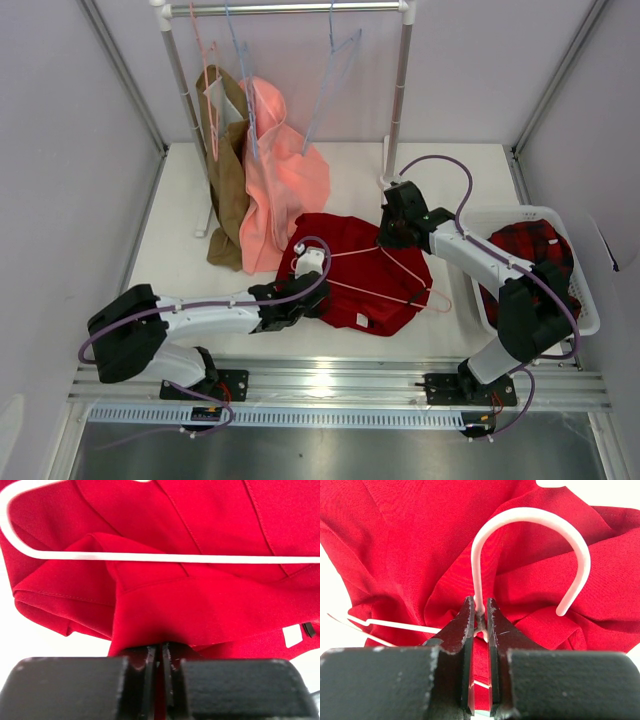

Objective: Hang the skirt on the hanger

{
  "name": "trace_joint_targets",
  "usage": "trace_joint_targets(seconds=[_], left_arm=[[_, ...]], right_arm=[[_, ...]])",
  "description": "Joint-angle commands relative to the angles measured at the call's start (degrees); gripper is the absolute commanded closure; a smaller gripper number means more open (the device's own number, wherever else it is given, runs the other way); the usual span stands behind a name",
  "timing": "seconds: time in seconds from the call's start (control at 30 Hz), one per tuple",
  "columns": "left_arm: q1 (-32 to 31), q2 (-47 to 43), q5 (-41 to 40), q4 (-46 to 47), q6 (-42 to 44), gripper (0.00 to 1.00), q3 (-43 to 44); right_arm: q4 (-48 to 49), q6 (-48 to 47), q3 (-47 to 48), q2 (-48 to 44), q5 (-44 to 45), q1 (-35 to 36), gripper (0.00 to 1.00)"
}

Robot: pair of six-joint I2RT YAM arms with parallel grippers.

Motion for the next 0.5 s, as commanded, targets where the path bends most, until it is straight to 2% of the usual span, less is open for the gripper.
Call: trace_joint_targets(seconds=[0.0, 0.2, 0.47], left_arm=[[0.9, -2.2, -2.9, -0.1, 1.2, 0.99, 2.6], [2.7, -8.3, 2.1, 0.1, 6.3, 1.00, 2.1], [6.5, -15.9, 20.6, 3.2, 10.6, 1.00, -1.6]], right_arm=[[0.9, -1.4, 1.0, -1.2, 0.5, -0.2, 1.00], [0.4, -1.4, 1.3, -3.0, 1.1, -0.2, 1.00], [0.4, -0.7, 1.7, -5.2, 2.1, -0.2, 1.00]])
